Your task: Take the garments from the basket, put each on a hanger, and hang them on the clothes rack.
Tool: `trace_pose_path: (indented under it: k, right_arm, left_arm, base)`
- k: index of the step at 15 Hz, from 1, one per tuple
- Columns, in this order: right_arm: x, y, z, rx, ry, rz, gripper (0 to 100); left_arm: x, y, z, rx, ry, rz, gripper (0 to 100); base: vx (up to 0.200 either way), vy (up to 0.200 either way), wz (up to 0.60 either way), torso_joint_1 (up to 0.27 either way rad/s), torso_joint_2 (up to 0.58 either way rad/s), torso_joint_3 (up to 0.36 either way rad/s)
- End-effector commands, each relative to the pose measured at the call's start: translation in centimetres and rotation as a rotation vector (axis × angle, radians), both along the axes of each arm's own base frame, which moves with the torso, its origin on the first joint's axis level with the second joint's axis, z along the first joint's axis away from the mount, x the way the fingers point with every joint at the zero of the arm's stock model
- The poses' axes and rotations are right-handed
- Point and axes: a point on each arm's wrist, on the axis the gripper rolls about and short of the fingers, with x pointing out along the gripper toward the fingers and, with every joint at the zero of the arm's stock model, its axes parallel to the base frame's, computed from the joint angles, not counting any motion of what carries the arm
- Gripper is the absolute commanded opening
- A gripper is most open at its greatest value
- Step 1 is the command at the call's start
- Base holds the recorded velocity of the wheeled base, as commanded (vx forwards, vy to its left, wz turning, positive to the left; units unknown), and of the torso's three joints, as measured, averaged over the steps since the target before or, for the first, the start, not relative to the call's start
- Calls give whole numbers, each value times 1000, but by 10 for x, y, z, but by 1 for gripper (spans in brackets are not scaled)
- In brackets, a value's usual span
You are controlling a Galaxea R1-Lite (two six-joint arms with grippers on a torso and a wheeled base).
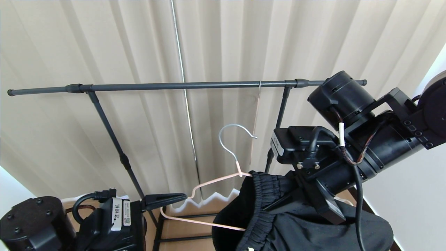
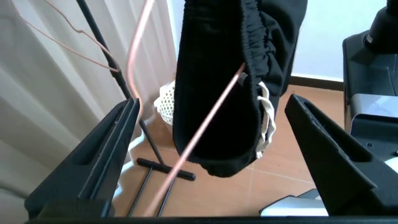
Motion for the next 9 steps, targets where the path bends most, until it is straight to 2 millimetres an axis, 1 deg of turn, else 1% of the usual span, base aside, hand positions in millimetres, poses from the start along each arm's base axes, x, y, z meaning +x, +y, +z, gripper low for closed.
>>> trace_pose_path:
  k: [1, 3, 5, 7, 9]
  right_arm:
    - [-3, -2, 1, 2, -2, 2, 0]
    - [-5, -5, 3, 4, -10, 0, 0]
    - [-5, -7, 7, -10, -41, -22, 0]
    - [-2, -8, 9, -41, -124, -75, 0]
    - [1, -10, 11, -65, -253, -152, 0]
  left_arm:
    - [3, 3, 2, -7, -12, 22, 100]
    - [10, 9, 6, -29, -8, 71, 100]
    - [13, 11, 12, -81, 31, 89, 100]
    - [13, 11, 13, -102, 61, 92, 100]
    - [19, 8, 18, -156, 110, 122, 100]
  base:
    - [0, 0, 0, 0, 0, 0]
    - [0, 0, 0, 0, 0, 0]
    - [0, 0, 0, 0, 0, 0]
    - [0, 0, 0, 0, 0, 0]
    - [0, 0, 0, 0, 0, 0]
